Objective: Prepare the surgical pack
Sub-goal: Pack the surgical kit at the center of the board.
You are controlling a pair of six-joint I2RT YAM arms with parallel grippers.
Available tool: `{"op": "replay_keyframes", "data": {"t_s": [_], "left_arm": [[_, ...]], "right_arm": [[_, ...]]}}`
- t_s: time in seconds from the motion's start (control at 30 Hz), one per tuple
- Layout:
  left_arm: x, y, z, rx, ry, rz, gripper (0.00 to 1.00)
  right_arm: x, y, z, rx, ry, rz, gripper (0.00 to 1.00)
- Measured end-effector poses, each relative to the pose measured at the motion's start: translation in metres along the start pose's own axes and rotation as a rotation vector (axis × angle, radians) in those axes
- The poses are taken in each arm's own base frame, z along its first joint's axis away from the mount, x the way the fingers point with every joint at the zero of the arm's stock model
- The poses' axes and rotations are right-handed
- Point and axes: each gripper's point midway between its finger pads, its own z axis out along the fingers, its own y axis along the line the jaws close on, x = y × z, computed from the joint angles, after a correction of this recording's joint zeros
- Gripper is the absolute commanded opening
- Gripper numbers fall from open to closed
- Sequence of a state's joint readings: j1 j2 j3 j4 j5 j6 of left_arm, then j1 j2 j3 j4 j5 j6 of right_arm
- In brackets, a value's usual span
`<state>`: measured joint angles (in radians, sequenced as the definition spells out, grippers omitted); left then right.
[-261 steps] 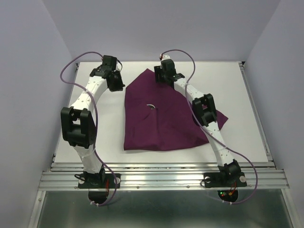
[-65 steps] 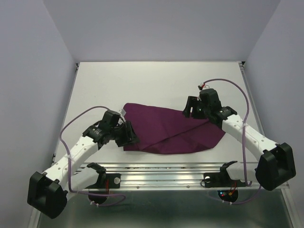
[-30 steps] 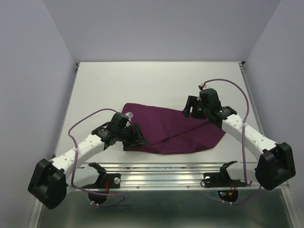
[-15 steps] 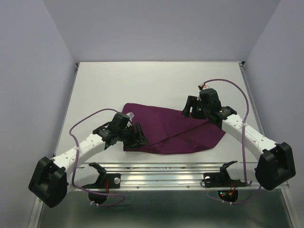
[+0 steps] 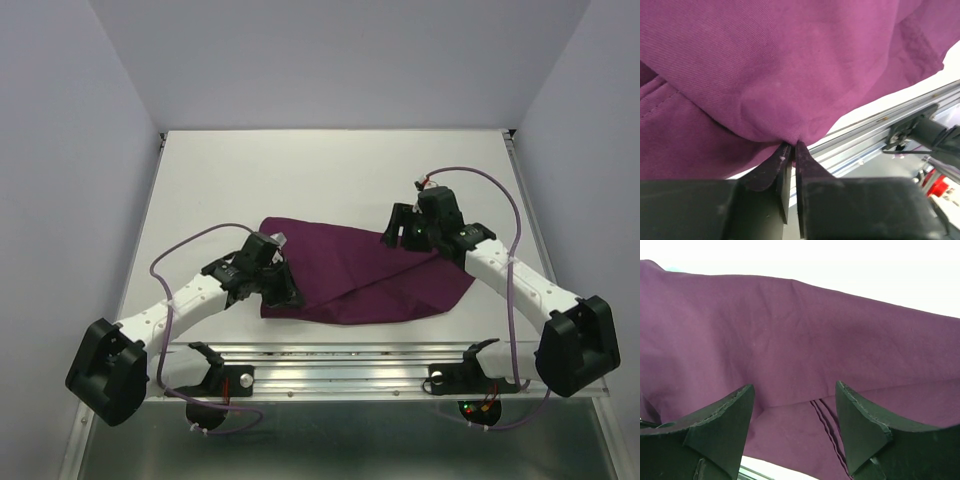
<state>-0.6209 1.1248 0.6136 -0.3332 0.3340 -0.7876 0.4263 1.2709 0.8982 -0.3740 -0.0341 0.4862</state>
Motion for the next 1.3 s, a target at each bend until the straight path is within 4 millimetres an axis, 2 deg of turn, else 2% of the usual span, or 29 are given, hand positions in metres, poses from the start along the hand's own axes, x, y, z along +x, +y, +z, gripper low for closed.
{"op": "replay_keyframes", "data": {"t_s": [0.03,0.1,0.27,0.4,0.43,0.47,0.5,0.63,0.7,0.9,1.03,1.1,1.3], "left_arm": [[-0.001,-0.001,0.0,0.001,-0.003,0.004,0.07],[-0.003,-0.003,-0.001,0.005,-0.007,0.009,0.0],[-0.006,-0.008,-0.004,0.011,-0.012,0.015,0.0],[-0.012,-0.019,-0.01,0.031,-0.025,0.03,0.0],[-0.014,-0.023,-0.012,0.041,-0.03,0.037,0.0],[-0.015,-0.027,-0.014,0.05,-0.034,0.044,0.0],[-0.017,-0.031,-0.016,0.058,-0.038,0.05,0.0],[-0.024,-0.045,-0.022,0.086,-0.056,0.074,0.0],[-0.028,-0.051,-0.026,0.099,-0.067,0.082,0.0],[-0.033,-0.06,-0.029,0.114,-0.078,0.098,0.0],[-0.032,-0.06,-0.029,0.112,-0.076,0.097,0.0],[-0.032,-0.06,-0.029,0.112,-0.076,0.098,0.0],[-0.033,-0.059,-0.029,0.109,-0.079,0.097,0.0]], "right_arm": [[0.001,0.0,0.001,0.001,0.002,0.0,0.7],[0.002,-0.001,0.003,0.005,0.009,0.0,0.7],[0.001,-0.015,0.008,0.057,0.011,0.015,0.7],[-0.016,-0.058,0.005,0.157,-0.023,0.116,0.7],[-0.024,-0.077,0.003,0.196,-0.042,0.166,0.7],[-0.027,-0.086,0.001,0.214,-0.05,0.188,0.7],[-0.033,-0.103,-0.003,0.246,-0.065,0.236,0.69],[-0.042,-0.14,-0.01,0.282,-0.083,0.366,0.66],[-0.036,-0.141,-0.004,0.261,-0.054,0.391,0.65],[0.021,-0.13,0.023,0.164,0.11,0.469,0.61],[0.047,-0.126,0.029,0.126,0.168,0.522,0.59],[0.054,-0.123,0.033,0.102,0.179,0.539,0.57],[0.05,-0.114,0.041,0.021,0.154,0.552,0.51]]}}
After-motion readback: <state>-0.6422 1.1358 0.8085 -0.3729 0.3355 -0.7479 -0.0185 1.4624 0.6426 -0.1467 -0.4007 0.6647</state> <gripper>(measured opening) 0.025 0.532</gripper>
